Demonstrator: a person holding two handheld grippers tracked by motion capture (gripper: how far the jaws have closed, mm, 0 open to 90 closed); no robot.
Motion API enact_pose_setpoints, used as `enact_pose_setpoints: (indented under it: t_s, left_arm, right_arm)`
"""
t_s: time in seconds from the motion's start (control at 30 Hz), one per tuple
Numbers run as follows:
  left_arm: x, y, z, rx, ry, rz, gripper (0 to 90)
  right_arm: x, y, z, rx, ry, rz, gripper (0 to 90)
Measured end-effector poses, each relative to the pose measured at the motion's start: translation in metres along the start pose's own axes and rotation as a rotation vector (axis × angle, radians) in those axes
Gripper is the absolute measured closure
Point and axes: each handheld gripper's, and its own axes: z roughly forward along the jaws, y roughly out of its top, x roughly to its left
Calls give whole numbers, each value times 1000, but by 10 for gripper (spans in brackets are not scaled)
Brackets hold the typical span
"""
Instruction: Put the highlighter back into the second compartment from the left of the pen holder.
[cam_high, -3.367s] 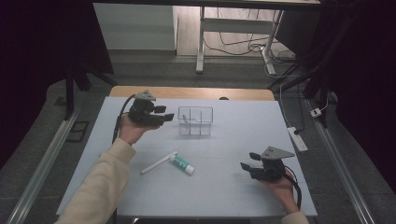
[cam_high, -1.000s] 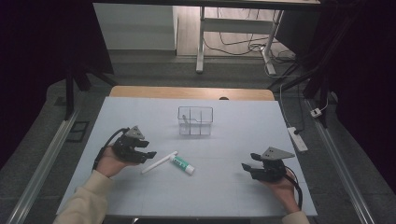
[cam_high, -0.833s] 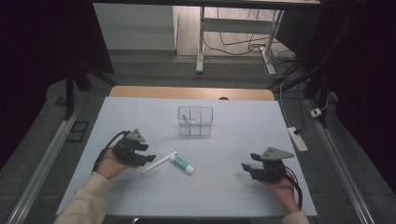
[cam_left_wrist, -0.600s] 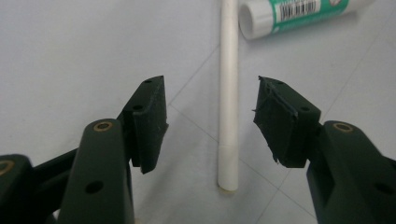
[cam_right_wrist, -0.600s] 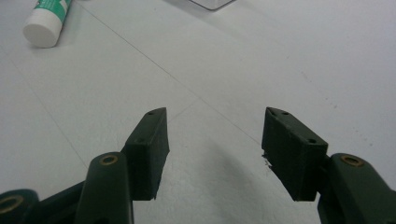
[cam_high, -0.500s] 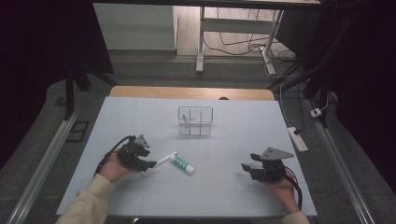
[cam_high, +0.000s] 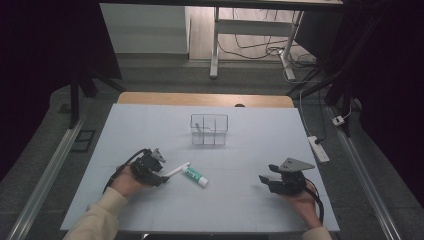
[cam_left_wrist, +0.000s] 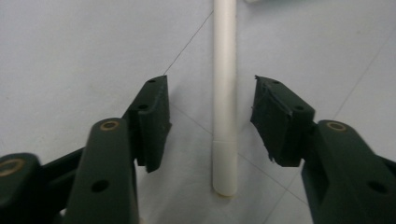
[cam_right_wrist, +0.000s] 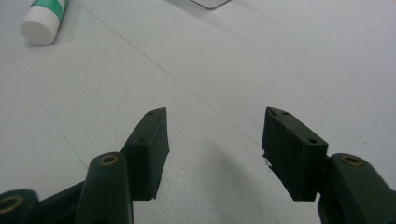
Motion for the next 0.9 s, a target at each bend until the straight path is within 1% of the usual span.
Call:
enact_pose_setpoints:
  t_s: [0.03,0.13,0.3,0.4,0.47,0.73,0.9]
  left_arm:
    - [0,0,2,7,3,1,507]
    - [3,0,3,4,-19,-6,558]
    - [7,1,2,11,-14,-23,673]
    - [5,2,2,18,4,-21,728]
    - [5,3,3,19,7,-21,774]
    - [4,4,3,24,15,-27,787]
    - [6,2,2,11,3,-36,789]
  right_arm:
    - [0,0,0,0,0,-1,404]
    - [0,0,0,2,-2,-3,404]
    - [0,0,1,2,-3,-8,404]
    - [0,0,0,5,-3,-9,404]
    - [0,0,0,3,-5,-9,404]
    - [0,1,-1,3,-5,-11,404]
    - [0,0,-1,3,-9,-10,404]
